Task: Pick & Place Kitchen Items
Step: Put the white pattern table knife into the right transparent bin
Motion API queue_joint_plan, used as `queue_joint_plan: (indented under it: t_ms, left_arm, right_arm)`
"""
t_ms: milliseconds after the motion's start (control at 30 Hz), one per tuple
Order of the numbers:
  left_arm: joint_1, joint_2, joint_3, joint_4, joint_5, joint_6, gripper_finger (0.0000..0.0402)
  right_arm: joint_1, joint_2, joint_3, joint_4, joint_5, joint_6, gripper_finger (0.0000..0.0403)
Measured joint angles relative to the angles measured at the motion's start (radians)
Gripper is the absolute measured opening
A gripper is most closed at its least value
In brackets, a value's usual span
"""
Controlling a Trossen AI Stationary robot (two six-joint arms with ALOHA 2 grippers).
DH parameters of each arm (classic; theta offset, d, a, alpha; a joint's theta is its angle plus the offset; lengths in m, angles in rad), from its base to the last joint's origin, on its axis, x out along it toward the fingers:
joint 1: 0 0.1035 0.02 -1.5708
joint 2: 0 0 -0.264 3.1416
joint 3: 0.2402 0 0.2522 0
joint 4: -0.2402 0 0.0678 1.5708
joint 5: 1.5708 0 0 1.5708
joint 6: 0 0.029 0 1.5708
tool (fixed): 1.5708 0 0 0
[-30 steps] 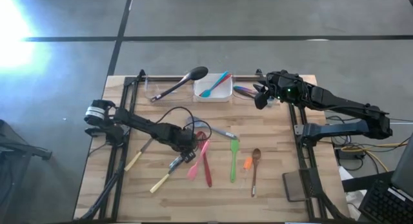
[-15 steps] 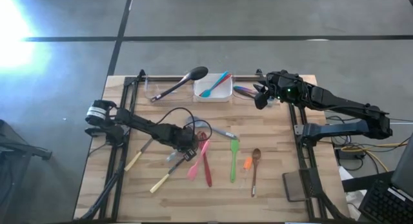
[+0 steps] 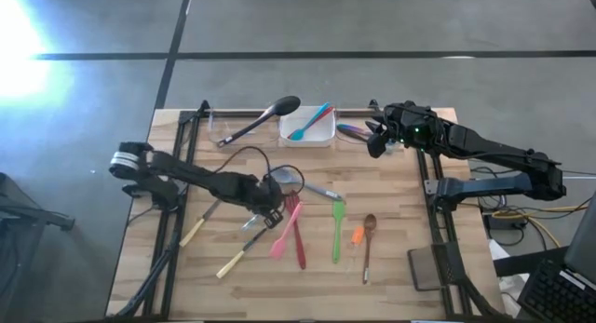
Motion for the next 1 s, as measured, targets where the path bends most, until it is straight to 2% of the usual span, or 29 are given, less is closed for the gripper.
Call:
queue_joint_plan:
  t_ms: [133,300,400,500,600,700,800,867,1000]
  left_arm:
    - [0.000,-0.103,-0.001,0.004,-0.018,0.030,0.0026]
    - [0.011,-0.211,-0.010,0.098,-0.139,0.138,0.0026]
    - [0.037,-0.255,-0.035,0.263,-0.156,0.226,0.0026]
    - [0.083,-0.276,-0.089,0.492,-0.124,0.327,0.0026]
    - [0.147,-0.278,-0.151,0.754,-0.021,0.401,0.0026]
    - [0.227,-0.267,-0.206,1.008,0.164,0.410,0.0027]
    - [0.303,-0.241,-0.247,1.190,0.362,0.390,0.0027]
    - [0.344,-0.215,-0.262,1.290,0.459,0.385,0.0028]
    - [0.388,-0.146,-0.251,1.454,0.541,0.373,0.0028]
  right_arm:
    - [0.000,0.000,0.000,0.000,0.000,0.004,0.0126]
    - [0.003,0.002,-0.003,0.003,-0.007,0.019,0.0130]
    - [0.017,0.005,-0.013,0.010,-0.013,0.035,0.0127]
    - [0.041,0.004,-0.043,0.067,-0.011,0.034,0.0121]
    - [0.071,-0.008,-0.099,0.166,-0.012,0.032,0.0115]
    - [0.109,-0.020,-0.162,0.272,-0.018,0.031,0.0109]
    - [0.140,-0.022,-0.217,0.396,-0.104,0.032,0.0105]
    - [0.157,-0.016,-0.258,0.516,-0.175,0.048,0.0105]
    - [0.184,0.021,-0.322,0.761,-0.268,0.059,0.0110]
